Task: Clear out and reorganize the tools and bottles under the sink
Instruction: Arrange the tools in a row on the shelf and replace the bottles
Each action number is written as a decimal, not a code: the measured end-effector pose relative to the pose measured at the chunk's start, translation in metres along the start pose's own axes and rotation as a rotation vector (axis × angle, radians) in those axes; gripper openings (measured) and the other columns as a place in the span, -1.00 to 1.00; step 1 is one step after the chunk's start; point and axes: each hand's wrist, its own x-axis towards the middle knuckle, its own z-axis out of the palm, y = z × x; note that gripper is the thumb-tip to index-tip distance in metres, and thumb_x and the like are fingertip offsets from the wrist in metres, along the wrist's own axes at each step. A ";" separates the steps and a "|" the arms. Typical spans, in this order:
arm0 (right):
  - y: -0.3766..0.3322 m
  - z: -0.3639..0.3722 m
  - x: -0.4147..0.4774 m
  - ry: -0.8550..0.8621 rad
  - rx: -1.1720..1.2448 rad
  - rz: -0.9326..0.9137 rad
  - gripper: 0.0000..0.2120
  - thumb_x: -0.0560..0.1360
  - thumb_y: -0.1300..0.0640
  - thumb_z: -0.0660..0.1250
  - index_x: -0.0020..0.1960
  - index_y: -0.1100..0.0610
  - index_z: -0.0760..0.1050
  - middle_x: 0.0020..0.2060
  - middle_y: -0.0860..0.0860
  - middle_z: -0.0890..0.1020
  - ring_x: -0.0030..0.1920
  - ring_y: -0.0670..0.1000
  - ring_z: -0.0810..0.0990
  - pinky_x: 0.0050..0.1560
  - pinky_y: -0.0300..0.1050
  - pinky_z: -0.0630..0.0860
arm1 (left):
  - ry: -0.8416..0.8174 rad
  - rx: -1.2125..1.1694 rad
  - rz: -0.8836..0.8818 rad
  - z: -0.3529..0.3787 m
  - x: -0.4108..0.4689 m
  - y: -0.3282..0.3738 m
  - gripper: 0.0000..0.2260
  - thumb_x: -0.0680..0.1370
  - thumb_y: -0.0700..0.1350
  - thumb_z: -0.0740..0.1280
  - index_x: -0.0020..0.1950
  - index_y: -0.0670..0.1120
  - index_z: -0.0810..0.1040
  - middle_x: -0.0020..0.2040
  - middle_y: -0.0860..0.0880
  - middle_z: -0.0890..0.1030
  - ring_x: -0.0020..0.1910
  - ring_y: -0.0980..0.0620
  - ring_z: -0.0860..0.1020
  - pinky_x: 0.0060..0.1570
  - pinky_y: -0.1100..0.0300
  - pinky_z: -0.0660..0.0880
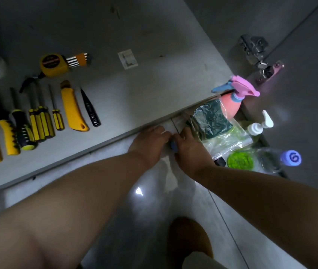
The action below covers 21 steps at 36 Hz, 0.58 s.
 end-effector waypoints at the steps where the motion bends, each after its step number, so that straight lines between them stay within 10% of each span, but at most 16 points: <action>1: 0.000 0.000 0.000 -0.012 -0.024 -0.019 -0.65 0.56 0.22 0.23 0.34 0.15 0.41 0.26 0.20 0.36 -0.03 0.28 0.58 0.03 0.11 0.54 | 0.007 0.035 -0.017 0.003 -0.006 -0.001 -0.60 0.56 -0.20 0.29 0.41 -0.01 0.45 0.30 -0.08 0.45 0.30 -0.13 0.45 0.26 0.01 0.41; 13: -0.012 -0.035 -0.019 -0.090 0.155 -0.177 -0.70 0.35 -0.05 0.44 0.03 0.02 0.50 -0.06 -0.02 0.50 -0.12 0.14 0.61 -0.12 0.01 0.56 | -0.285 -0.059 -0.026 -0.049 -0.107 -0.011 -0.64 0.56 0.13 0.35 0.33 0.12 0.45 0.19 0.02 0.44 0.12 -0.04 0.56 0.09 0.12 0.52; 21: -0.079 -0.109 0.040 0.141 0.378 -0.137 -0.74 0.34 0.15 0.54 0.01 0.12 0.60 -0.09 0.05 0.53 -0.17 0.00 0.53 -0.13 -0.24 0.34 | 0.101 -0.236 -0.157 -0.140 -0.133 -0.034 -0.71 0.46 0.14 0.46 0.14 0.14 0.55 0.04 0.07 0.50 0.01 0.08 0.54 0.05 0.17 0.51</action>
